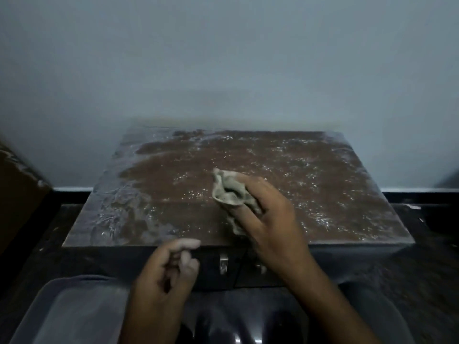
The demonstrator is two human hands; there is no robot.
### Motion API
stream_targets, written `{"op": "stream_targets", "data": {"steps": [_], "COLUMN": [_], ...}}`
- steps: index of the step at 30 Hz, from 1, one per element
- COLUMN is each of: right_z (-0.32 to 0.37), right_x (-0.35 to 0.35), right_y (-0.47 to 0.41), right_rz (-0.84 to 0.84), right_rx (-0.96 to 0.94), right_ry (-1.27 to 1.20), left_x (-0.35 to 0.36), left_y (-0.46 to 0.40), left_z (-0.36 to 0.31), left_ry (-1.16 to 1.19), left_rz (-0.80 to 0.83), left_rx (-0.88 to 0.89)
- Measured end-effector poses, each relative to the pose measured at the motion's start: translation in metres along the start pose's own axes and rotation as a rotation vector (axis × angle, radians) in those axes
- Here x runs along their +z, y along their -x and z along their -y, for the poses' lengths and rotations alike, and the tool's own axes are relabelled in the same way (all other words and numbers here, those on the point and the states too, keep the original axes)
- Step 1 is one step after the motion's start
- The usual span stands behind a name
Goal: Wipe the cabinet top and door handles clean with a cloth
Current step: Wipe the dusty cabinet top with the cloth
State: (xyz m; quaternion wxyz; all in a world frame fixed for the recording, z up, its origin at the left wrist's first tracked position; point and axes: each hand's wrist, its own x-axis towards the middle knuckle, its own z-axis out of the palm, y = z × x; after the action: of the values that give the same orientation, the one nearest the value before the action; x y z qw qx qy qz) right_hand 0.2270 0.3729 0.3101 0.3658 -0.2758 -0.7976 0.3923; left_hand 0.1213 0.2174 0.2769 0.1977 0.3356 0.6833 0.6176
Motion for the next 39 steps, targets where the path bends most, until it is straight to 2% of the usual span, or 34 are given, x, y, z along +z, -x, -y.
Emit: {"op": "stream_targets", "data": {"steps": [1,4,7,11,15,19,22,26,29,31,34,36,37,39], "right_z": [-0.011,-0.036,-0.039,-0.03,-0.033,-0.058,-0.054,-0.03,-0.044,-0.067,-0.091,-0.088,-0.081,-0.063], "right_x": [-0.009,-0.012,0.013,0.046,0.039,0.004,0.003,0.035,0.009,-0.026,-0.076,-0.071,-0.057,-0.024], "right_y": [0.005,0.019,0.029,0.029,0.034,0.046,0.048,0.048,0.044,0.048,0.057,0.061,0.062,0.068], "right_rz": [-0.003,0.047,0.146,0.185,0.183,0.067,-0.011,0.082,0.116,0.032,-0.166,-0.238,-0.228,-0.068], "right_rx": [-0.022,0.003,0.06,-0.046,-0.092,0.008,0.105,-0.002,-0.026,0.051,0.266,0.328,0.279,0.098], "right_ry": [0.151,0.644,0.845,0.825,0.783,0.802,0.749,0.682,0.663,0.662,0.729,0.76,0.741,0.679], "left_x": [0.011,0.025,0.028,0.017,0.014,0.012,0.015,0.028,0.039,0.044,0.049,0.054,0.058,0.064], "left_y": [-0.005,-0.021,-0.034,-0.048,-0.052,-0.044,-0.041,-0.047,-0.049,-0.047,-0.043,-0.041,-0.042,-0.044], "left_z": [-0.008,-0.01,-0.011,-0.003,0.0,0.003,0.005,0.007,0.001,-0.001,0.001,0.003,0.003,0.003], "left_ry": [-0.027,-0.091,-0.147,-0.168,-0.168,-0.207,-0.312,-0.468,-0.496,-0.492,-0.496,-0.498,-0.498,-0.505], "left_rz": [0.056,0.054,0.061,0.029,0.005,0.022,0.081,0.12,0.183,0.228,0.269,0.278,0.279,0.292], "left_rx": [0.023,0.105,0.156,0.167,0.163,0.17,0.2,0.252,0.274,0.289,0.295,0.3,0.3,0.303]}}
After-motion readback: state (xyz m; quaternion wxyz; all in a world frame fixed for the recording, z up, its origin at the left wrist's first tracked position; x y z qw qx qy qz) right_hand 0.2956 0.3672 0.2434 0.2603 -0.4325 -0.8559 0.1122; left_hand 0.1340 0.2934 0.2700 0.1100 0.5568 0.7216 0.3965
